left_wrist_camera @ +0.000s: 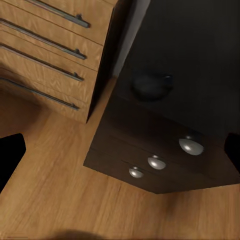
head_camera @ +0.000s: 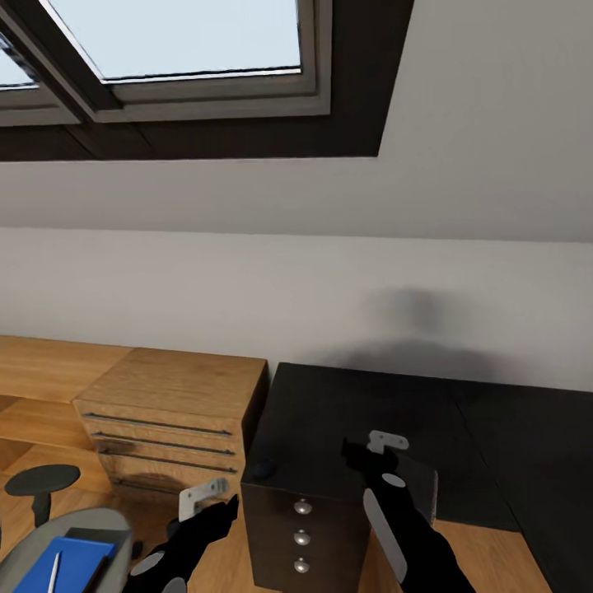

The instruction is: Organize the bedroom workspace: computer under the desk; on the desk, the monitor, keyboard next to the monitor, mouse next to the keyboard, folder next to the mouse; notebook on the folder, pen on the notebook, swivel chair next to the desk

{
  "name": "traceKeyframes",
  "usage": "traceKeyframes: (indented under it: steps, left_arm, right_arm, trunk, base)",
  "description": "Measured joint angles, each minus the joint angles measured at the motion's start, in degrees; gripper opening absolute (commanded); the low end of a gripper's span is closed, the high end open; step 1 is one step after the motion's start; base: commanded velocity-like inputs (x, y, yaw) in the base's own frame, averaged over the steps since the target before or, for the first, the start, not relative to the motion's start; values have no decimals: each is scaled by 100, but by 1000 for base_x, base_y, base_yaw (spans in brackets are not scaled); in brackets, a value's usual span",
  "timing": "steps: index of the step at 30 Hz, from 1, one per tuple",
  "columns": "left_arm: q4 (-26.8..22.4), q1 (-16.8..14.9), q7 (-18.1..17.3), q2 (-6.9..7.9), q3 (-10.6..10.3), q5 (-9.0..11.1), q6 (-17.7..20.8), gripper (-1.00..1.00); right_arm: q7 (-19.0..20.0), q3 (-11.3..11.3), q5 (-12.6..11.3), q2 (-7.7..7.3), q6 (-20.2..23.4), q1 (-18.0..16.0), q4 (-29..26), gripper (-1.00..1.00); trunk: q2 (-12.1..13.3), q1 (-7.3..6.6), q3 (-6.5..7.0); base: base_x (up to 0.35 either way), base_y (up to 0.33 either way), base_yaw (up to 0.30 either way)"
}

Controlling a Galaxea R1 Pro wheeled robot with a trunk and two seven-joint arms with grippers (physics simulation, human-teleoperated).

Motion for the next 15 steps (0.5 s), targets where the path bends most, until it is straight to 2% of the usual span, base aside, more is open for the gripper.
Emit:
traceKeyframes:
  steps: [8, 12, 15]
  left_arm:
    - [74, 0, -7, 52, 242, -76, 2, 100]
    - [67, 0, -9, 54, 263, -115, 2, 100]
    - [45, 0, -14, 52, 244, -135, -3, 100]
  right_arm:
    - [0, 22, -183, 36, -87, 12, 69, 100]
    - [-7, 20, -213, 37, -213, 13, 114, 100]
    - [-13, 24, -229, 44, -455, 14, 254, 100]
  trunk:
    - [0, 1, 0]
    - [0, 1, -2]
    - [2, 0, -6]
  base:
    - [16, 0, 25]
    - [4, 0, 170]
    - [205, 91, 247]
